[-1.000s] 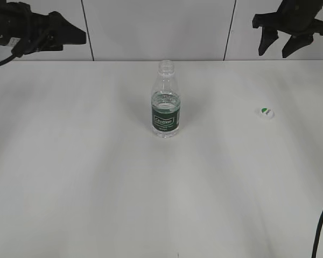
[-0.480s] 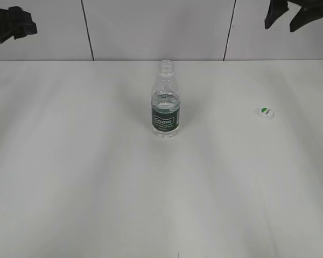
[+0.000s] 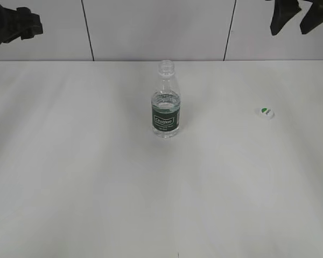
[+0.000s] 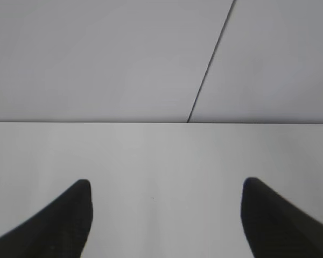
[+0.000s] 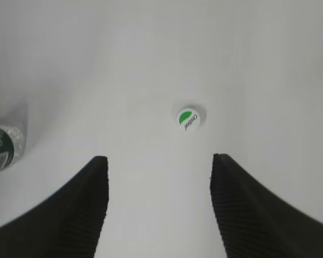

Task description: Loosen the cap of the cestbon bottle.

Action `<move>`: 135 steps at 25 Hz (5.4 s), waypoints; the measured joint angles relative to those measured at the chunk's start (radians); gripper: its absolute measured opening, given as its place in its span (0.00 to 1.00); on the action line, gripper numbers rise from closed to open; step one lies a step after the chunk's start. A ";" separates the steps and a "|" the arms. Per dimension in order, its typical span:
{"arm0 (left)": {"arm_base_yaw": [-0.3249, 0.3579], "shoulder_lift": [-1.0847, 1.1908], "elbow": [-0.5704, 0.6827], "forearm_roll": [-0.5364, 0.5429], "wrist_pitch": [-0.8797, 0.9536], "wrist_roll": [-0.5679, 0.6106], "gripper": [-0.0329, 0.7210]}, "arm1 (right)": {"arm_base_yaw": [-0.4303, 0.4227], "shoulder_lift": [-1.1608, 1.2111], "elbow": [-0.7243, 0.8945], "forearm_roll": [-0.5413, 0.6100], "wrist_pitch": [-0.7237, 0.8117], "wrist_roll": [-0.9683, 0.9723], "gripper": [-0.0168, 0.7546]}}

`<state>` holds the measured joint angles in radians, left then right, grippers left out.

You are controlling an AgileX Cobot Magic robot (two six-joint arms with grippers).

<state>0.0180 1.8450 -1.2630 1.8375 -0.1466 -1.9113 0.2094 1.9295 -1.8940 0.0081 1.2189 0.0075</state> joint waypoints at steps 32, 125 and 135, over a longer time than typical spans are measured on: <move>-0.014 -0.004 0.000 0.000 -0.122 0.000 0.74 | 0.033 -1.511 1.137 -0.058 -0.155 0.010 0.61; -0.195 -0.692 0.312 -1.669 1.163 1.712 0.73 | -0.147 -1.937 1.379 -0.092 -0.129 -0.084 0.61; -0.195 -1.226 0.616 -1.782 1.156 1.723 0.68 | -0.147 -1.937 1.379 -0.092 -0.129 -0.084 0.61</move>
<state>-0.1769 0.6194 -0.6469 0.0553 1.0094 -0.1887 0.0628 -0.0075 -0.5147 -0.0840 1.0901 -0.0766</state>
